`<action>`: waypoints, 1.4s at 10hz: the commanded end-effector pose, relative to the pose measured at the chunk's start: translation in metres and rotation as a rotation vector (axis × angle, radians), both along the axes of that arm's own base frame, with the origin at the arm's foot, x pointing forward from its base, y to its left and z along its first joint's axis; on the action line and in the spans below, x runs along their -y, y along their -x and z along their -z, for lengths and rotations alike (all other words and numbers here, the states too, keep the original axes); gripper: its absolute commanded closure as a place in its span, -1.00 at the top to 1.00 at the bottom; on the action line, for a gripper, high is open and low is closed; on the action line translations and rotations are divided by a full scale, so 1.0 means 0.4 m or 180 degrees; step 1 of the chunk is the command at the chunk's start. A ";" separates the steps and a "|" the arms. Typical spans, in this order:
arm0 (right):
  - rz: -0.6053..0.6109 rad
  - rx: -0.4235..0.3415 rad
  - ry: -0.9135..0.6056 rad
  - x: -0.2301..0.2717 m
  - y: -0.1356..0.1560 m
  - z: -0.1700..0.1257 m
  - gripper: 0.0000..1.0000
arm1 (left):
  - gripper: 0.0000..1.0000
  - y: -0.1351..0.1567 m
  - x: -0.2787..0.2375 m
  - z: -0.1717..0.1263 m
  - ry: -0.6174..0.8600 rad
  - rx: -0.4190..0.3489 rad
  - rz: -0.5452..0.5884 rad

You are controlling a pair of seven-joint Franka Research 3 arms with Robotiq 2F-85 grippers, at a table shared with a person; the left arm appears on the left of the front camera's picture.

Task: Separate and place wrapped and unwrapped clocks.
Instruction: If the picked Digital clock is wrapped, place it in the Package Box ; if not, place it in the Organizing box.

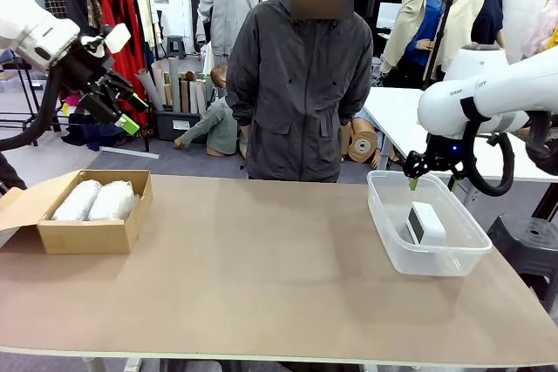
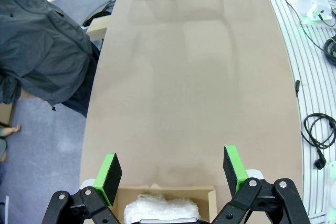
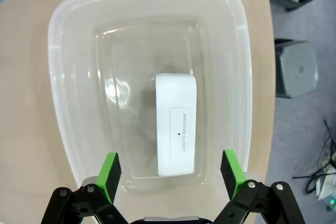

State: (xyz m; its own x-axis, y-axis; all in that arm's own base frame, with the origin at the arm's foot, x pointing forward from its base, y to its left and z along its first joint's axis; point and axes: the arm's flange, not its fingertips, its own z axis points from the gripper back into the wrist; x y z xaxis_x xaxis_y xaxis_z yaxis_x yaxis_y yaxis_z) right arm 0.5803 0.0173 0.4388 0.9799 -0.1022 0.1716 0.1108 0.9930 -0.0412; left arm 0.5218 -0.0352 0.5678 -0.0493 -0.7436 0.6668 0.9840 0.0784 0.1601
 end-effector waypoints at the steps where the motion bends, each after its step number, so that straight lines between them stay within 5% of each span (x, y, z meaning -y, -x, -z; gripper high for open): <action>1: -0.0089 0.0092 0.0012 -0.004 0.008 -0.033 1.00 | 1.00 0.003 0.000 -0.002 -0.0004 0.0006 -0.0018; 13: -0.0008 0.0078 -0.0008 -0.004 0.007 -0.033 1.00 | 1.00 0.003 0.000 -0.002 -0.0004 0.0006 -0.0018; 14: -0.0258 0.0094 -0.0030 -0.011 0.013 -0.050 1.00 | 1.00 0.003 0.000 -0.002 -0.0004 0.0006 -0.0018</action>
State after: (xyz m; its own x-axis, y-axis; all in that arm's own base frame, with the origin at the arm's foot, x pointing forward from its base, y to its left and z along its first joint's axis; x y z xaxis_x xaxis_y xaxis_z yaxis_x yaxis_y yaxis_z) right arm 0.5773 0.0205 0.4526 0.9772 -0.0832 0.1954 0.0923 0.9950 -0.0381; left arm 0.5218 -0.0352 0.5678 -0.0493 -0.7436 0.6668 0.9840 0.0784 0.1602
